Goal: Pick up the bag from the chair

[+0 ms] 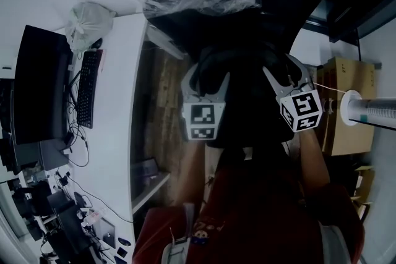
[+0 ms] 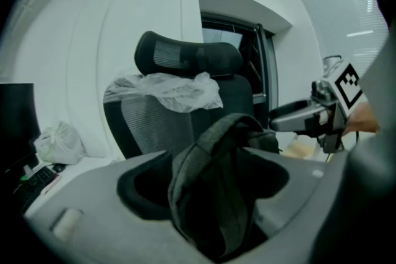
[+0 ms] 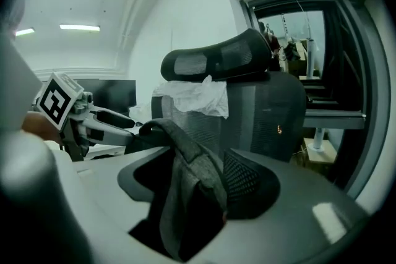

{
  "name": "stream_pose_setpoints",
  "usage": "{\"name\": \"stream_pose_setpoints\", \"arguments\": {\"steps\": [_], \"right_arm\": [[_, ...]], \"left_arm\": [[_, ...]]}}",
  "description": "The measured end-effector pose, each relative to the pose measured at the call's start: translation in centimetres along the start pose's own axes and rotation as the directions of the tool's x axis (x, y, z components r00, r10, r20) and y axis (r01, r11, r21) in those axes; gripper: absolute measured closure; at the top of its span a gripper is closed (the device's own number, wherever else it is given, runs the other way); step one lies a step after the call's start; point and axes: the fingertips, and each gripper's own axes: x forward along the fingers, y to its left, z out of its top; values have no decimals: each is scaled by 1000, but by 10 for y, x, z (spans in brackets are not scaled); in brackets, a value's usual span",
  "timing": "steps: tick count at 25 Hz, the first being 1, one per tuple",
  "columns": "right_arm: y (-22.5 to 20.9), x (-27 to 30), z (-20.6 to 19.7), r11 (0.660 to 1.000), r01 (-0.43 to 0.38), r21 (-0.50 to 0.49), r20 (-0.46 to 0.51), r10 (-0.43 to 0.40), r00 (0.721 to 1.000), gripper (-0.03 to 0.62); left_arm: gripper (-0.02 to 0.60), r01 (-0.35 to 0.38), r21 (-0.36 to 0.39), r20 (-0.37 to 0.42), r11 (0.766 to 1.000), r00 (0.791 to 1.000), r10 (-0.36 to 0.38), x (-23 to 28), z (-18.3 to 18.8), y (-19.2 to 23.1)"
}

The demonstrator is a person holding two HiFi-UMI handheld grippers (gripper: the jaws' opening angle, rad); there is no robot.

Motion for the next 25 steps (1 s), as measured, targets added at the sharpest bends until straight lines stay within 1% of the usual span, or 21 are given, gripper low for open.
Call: {"name": "stream_pose_setpoints", "arguments": {"steps": [3,8,11,14,16,19,25], "right_arm": [[-6,11,-15,1000,-14,-7,-40,14,999,306],[-17,29,-43,998,-55,8,-109,55,992,275],[-21,39,-53,997,-79,17,-128,81,988,272],[-20,50,-55,994,-104,24,-123,106,987,272],[-20,55,-56,993,-112,25,-117,114,987,273],[-20,59,-58,993,-114,32,-104,117,988,279],[-21,68,-58,996,-90,10,-100,91,991,350]], "left_arm": [[238,9,24,-36,1000,999,-8,15,-9,-4],[219,18,38,-83,999,996,-14,38,-26,-3],[215,12,22,-91,1000,996,-10,49,-31,-3],[204,3,-11,-83,1000,997,-4,56,-34,3],[204,7,-17,-73,1000,997,-8,59,-35,4],[237,14,-11,-63,1000,998,-14,62,-37,4],[317,5,-17,-78,1000,997,-6,67,-40,6]]}}
